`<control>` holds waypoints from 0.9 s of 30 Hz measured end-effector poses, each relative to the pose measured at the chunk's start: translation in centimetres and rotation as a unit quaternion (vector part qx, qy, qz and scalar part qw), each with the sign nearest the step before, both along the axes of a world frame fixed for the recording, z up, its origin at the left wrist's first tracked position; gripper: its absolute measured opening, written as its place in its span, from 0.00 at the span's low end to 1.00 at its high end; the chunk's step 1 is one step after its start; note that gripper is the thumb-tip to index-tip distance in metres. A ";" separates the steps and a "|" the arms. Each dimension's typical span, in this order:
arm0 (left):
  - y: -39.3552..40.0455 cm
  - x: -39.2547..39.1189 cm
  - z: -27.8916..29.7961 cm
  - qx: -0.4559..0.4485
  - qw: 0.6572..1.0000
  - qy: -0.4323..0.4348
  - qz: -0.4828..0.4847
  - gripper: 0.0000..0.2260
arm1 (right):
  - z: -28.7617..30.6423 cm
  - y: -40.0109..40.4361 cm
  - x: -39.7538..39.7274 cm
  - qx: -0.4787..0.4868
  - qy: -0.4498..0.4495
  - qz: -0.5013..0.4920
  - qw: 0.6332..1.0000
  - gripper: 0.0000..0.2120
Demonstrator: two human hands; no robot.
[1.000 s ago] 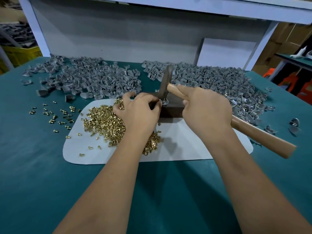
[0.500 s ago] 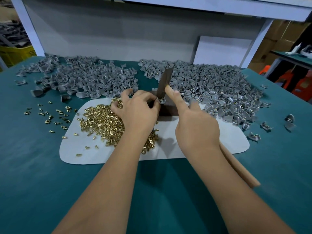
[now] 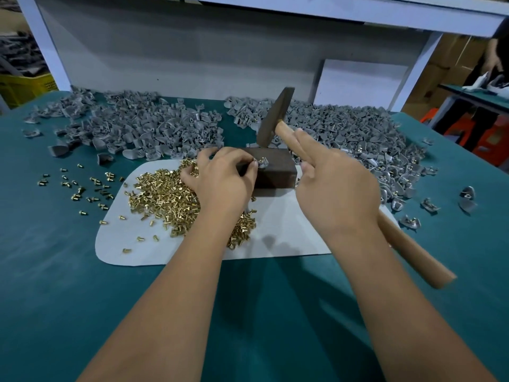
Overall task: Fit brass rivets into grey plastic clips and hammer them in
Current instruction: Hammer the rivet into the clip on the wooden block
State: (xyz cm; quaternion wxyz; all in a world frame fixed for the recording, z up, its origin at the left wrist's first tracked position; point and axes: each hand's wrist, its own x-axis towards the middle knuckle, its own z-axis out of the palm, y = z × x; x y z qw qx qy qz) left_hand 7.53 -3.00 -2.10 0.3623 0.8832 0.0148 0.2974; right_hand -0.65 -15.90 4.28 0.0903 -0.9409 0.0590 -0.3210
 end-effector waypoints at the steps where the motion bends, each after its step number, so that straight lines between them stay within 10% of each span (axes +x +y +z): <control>1: 0.1 0.0 -0.1 -0.004 1.000 -0.004 -0.004 0.03 | 0.3 -0.1 0.0 0.001 0.011 -0.004 1.000 0.28; 27: 0.1 0.2 -0.3 -0.016 1.000 0.017 0.006 0.04 | 1.0 0.0 0.6 -0.067 -0.009 -0.021 0.997 0.30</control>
